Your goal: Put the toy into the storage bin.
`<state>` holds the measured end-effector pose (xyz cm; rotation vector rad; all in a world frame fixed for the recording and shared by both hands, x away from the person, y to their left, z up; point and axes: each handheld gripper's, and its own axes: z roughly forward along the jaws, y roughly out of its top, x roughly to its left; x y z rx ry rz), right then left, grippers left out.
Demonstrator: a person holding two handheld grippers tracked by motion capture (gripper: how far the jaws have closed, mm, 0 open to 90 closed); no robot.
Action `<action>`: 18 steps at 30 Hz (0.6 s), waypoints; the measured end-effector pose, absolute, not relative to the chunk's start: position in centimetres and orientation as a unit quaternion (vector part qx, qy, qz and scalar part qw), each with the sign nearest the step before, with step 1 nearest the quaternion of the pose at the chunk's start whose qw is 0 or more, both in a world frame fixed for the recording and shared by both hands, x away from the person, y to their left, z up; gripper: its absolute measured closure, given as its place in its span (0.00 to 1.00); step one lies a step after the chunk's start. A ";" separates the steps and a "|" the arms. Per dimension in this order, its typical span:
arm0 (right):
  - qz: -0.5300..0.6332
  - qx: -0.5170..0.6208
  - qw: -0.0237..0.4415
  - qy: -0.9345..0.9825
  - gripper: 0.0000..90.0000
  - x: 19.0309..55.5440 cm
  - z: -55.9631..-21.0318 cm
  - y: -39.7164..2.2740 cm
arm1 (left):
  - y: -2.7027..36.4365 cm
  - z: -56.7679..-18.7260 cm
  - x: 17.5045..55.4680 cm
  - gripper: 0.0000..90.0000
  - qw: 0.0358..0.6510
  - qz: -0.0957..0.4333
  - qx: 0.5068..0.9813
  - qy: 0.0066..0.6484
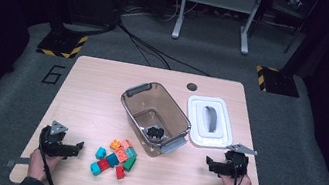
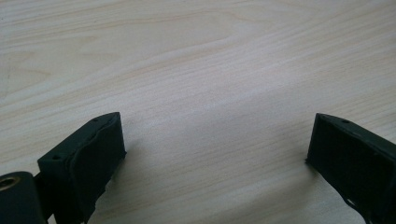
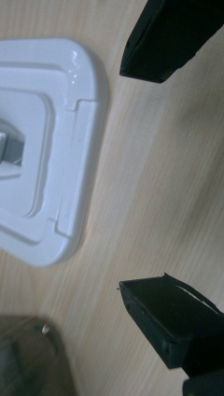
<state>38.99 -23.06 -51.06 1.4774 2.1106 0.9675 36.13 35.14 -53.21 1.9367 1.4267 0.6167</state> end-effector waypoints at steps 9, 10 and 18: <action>0.324 0.529 0.217 0.753 0.00 38.8 -52.8 -23.7 | 35.3 -52.0 35.7 0.02 0.329 0.222 0.726 0.562; 0.328 0.528 0.219 0.753 0.00 38.8 -52.9 -23.7 | 35.2 -51.6 35.5 0.01 0.335 0.218 0.725 0.561; 0.321 0.526 0.221 0.756 0.00 39.0 -53.0 -23.5 | 33.8 -49.5 34.6 0.00 0.362 0.212 0.729 0.541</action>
